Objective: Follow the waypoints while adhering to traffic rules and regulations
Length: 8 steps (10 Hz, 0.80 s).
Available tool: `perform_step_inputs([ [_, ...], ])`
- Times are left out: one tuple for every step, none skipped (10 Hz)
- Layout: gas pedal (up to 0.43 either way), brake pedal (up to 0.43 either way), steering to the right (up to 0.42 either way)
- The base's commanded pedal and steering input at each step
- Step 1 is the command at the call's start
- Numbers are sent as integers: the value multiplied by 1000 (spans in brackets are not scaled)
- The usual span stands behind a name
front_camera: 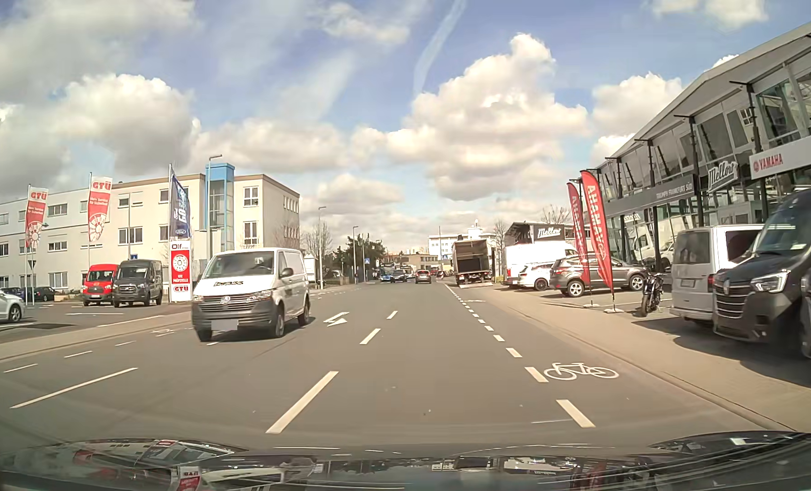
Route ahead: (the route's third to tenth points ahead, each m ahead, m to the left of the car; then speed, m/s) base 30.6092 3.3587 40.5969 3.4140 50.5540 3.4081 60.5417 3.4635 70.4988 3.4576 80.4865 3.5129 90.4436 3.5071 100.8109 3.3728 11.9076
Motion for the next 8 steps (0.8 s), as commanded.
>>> perform_step_inputs([
  [39,0,-6],
  [0,0,-6],
  [0,0,-6],
  [0,0,-6],
  [0,0,-6],
  [0,0,-6],
  [0,0,-6],
  [0,0,-6],
])
